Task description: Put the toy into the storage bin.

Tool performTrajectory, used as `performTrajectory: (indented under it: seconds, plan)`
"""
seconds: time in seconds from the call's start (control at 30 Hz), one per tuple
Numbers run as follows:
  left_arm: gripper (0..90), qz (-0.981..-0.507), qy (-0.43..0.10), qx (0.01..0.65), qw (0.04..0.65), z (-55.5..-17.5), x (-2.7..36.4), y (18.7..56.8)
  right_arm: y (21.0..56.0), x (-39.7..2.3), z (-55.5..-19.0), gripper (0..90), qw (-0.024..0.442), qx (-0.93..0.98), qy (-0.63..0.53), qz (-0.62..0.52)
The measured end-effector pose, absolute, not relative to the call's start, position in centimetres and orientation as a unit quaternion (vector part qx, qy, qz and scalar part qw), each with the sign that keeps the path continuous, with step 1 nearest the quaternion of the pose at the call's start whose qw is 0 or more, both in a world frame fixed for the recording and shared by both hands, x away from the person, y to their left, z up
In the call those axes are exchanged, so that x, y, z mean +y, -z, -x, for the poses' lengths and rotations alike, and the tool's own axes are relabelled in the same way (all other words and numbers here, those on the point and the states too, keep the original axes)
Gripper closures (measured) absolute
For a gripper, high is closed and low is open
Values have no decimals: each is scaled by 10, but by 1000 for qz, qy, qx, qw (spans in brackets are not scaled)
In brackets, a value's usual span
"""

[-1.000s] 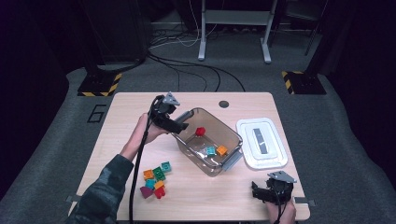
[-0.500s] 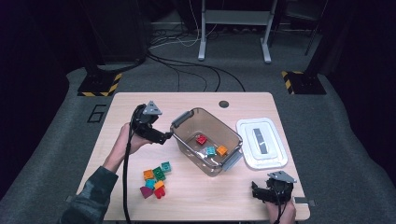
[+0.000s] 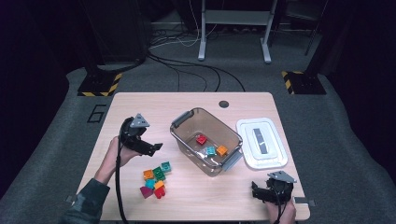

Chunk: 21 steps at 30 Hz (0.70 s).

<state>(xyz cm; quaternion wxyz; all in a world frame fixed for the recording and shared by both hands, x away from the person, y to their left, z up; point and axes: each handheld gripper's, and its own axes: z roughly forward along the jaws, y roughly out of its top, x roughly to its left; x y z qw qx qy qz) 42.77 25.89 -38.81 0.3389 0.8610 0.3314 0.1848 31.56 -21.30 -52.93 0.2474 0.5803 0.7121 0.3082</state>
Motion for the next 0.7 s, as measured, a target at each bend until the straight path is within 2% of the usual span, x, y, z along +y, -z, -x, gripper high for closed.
performTrajectory:
  seconds: [0.3,0.7]
  plan:
    - [0,-862,-169,350,325,-422,265,421,529,-213,-316,35,248,712,-308,-580]
    - [0,-876,-124,352,307,-422,246,463,529,-213,-316,35,247,712,-308,-581]
